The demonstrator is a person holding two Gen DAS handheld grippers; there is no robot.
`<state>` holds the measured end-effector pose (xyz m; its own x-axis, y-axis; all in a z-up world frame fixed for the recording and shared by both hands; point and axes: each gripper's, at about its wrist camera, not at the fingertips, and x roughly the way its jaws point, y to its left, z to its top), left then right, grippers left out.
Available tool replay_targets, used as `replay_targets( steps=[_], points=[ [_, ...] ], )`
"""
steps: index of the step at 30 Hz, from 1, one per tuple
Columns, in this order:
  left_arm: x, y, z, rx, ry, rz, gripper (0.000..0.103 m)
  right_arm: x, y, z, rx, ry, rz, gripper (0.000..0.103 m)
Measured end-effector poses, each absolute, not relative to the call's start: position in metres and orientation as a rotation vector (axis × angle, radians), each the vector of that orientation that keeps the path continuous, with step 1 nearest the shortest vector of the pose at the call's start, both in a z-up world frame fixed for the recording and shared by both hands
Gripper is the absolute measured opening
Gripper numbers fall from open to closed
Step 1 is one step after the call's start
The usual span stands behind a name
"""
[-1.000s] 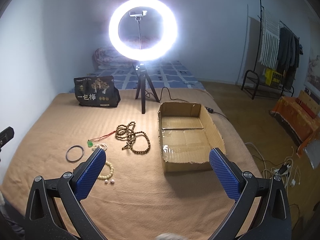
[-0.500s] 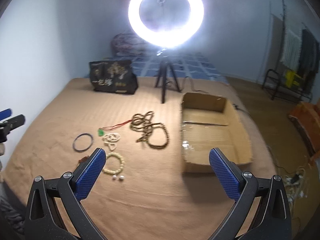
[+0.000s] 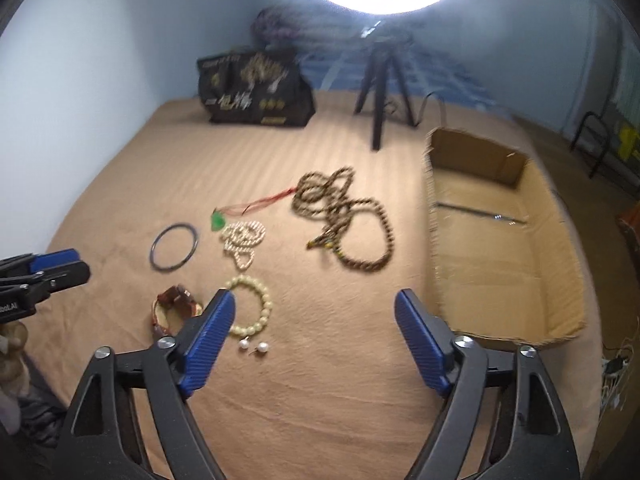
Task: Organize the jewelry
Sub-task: 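Move the left tool to the brown leather watch while the right tool reaches the cream bead bracelet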
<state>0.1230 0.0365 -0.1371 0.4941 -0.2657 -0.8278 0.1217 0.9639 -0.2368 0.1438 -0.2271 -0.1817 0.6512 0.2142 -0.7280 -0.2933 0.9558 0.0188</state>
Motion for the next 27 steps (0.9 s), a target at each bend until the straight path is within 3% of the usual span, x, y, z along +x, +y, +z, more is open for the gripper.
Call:
replay_targets(
  steps=[4, 6, 11, 14, 22, 27],
  points=[
    [0.132, 0.022, -0.150, -0.162, 1.078, -0.267, 0.035, 0.156, -0.212, -0.195, -0.124, 0.867, 0.341, 0.072],
    [0.135, 0.018, -0.157, -0.153, 1.098, -0.269, 0.033, 0.163, -0.205, -0.201, -0.136, 0.894, 0.354, 0.063],
    [0.142, 0.016, -0.174, -0.180, 1.158, -0.267, 0.026, 0.176, -0.199, -0.217, -0.145, 0.957, 0.377, 0.054],
    [0.146, 0.016, -0.182, -0.197, 1.183, -0.268, 0.022, 0.183, -0.198, -0.224, -0.129, 0.994, 0.385, 0.044],
    [0.153, 0.010, -0.198, -0.192, 1.225, -0.264, 0.022, 0.190, -0.182, -0.237, -0.173, 1.025, 0.406, 0.041],
    [0.157, 0.010, -0.205, -0.192, 1.242, -0.243, 0.022, 0.197, -0.178, -0.246, -0.179, 1.053, 0.404, 0.034]
  ],
)
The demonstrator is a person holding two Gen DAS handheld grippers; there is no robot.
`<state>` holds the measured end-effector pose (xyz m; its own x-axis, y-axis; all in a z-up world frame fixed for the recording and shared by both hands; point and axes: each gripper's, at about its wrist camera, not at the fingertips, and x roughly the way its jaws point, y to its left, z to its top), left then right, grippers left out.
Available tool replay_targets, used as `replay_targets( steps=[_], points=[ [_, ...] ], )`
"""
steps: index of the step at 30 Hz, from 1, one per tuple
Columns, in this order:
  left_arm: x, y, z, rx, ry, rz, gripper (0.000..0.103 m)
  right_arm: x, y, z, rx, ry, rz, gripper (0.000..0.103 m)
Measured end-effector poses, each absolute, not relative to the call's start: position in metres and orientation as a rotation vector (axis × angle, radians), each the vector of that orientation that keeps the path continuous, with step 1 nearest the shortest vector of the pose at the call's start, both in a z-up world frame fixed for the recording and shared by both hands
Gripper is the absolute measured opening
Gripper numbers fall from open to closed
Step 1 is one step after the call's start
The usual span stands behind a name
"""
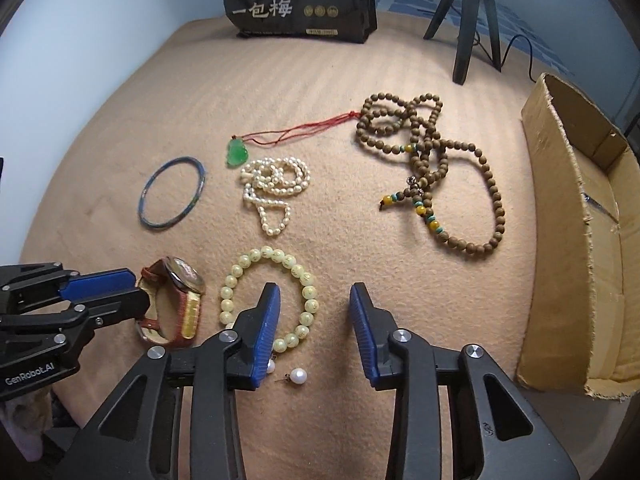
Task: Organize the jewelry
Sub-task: 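Move the left tool to the brown leather watch while the right tool reaches the cream bead bracelet, then close the left tool on the watch strap while the right tool closes on the bracelet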
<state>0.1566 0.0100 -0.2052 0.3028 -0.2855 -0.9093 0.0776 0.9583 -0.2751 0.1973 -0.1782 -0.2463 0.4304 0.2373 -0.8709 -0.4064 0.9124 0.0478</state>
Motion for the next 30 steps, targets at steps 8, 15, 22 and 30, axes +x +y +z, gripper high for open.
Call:
replay_targets(
  steps=[8, 15, 22, 30],
  points=[
    [0.162, 0.010, -0.219, -0.217, 1.286, -0.241, 0.022, 0.200, -0.167, -0.253, -0.224, 1.058, 0.399, 0.031],
    [0.168, 0.006, -0.225, -0.188, 1.280, -0.237, 0.018, 0.198, -0.164, -0.254, -0.233, 1.058, 0.407, 0.010],
    [0.168, 0.002, -0.221, -0.152, 1.263, -0.231, 0.010, 0.197, -0.164, -0.252, -0.229, 1.051, 0.410, 0.006],
    [0.159, -0.002, -0.199, -0.071, 1.167, -0.202, 0.010, 0.191, -0.162, -0.233, -0.252, 0.979, 0.408, 0.006]
  ],
)
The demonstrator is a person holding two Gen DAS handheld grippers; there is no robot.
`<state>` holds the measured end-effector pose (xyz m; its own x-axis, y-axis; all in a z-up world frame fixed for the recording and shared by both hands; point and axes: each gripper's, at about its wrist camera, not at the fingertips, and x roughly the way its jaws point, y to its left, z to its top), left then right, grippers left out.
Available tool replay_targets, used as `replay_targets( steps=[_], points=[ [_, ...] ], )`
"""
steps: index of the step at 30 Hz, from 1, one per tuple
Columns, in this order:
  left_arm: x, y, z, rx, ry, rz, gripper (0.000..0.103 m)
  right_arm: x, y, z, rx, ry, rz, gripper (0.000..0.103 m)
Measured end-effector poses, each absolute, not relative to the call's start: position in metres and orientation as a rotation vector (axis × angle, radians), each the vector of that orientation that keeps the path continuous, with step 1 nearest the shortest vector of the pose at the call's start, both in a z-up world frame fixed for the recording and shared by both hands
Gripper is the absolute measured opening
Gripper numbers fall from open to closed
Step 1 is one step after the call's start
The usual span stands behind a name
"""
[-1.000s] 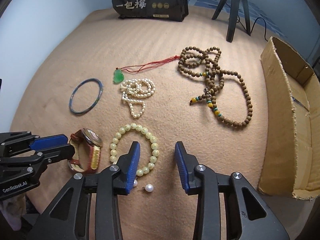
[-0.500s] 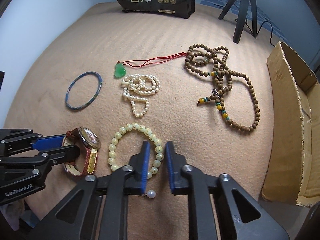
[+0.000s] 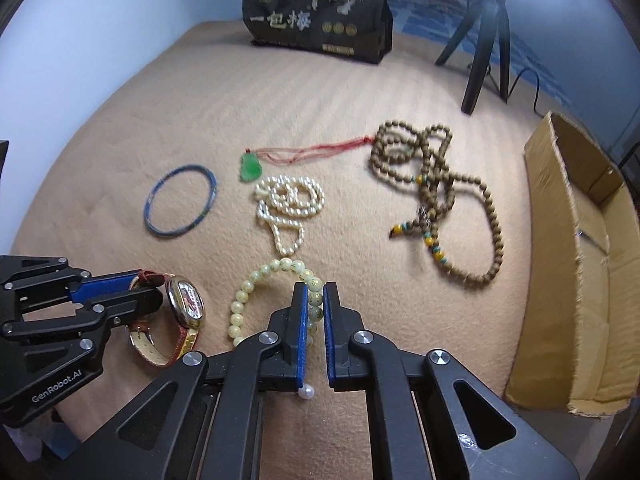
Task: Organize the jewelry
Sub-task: 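Close the left tool on the watch strap while the right tool closes on the bracelet, then carry the watch with the left tool while the right tool carries the bracelet into the box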
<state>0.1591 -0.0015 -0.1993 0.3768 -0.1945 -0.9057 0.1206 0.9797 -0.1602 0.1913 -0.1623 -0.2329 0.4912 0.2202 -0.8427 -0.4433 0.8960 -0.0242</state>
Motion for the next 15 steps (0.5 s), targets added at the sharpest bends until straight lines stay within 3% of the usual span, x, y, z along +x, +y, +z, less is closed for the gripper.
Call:
replay_targets(
  steps=[15],
  points=[
    [0.147, -0.025, -0.134, -0.032, 0.955, -0.234, 0.010, 0.177, -0.195, -0.162, -0.177, 0.798, 0.377, 0.006]
  ],
)
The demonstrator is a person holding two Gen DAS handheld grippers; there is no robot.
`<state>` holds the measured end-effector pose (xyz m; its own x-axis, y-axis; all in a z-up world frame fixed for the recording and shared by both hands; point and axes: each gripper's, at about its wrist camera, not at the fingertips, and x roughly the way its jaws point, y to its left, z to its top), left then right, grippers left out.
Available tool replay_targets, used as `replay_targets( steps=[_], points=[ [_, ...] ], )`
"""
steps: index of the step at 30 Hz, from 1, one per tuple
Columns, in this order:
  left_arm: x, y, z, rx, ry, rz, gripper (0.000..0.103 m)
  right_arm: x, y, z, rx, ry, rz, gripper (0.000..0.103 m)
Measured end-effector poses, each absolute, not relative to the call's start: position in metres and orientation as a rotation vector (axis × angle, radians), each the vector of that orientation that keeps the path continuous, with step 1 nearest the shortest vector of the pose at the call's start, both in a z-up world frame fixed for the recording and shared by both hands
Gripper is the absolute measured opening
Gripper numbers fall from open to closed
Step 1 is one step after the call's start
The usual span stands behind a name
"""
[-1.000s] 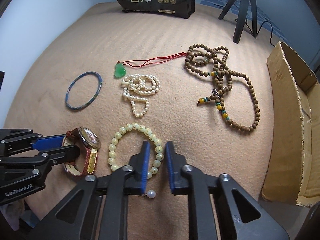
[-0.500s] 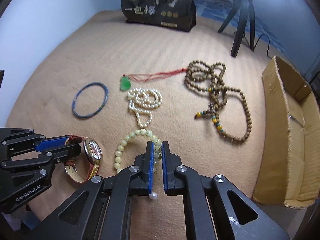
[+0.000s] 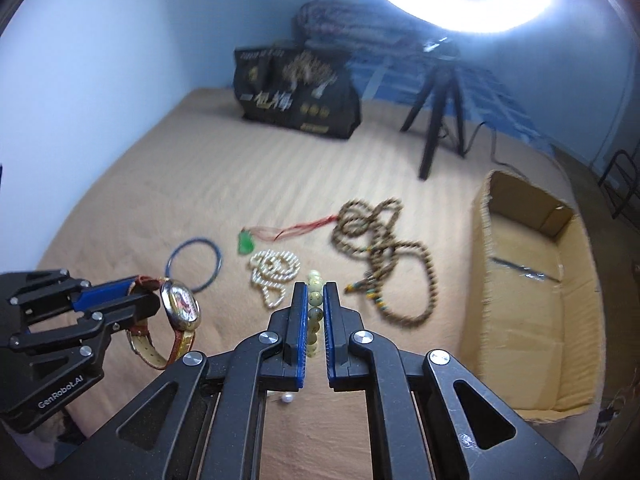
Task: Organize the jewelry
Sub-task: 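Carry the watch with the left tool while the right tool carries the bracelet into the box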
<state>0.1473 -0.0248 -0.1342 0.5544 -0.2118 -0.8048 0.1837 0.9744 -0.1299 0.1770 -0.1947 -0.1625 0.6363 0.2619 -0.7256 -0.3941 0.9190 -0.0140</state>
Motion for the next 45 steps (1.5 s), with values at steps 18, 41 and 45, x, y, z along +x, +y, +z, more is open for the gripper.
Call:
replay_targets(
  steps=[18, 41, 45],
  points=[
    [0.163, -0.103, -0.098, -0.049, 0.874, -0.387, 0.010, 0.183, -0.318, -0.123, -0.055, 0.694, 0.147, 0.006],
    [0.239, -0.232, -0.126, -0.056, 0.948, -0.514, 0.010, 0.206, -0.411, -0.152, 0.063, 0.782, 0.014, 0.006],
    [0.254, -0.246, -0.136, -0.048, 0.968, -0.510, 0.010, 0.206, -0.414, -0.157, 0.074, 0.800, 0.018, 0.006]
  ],
)
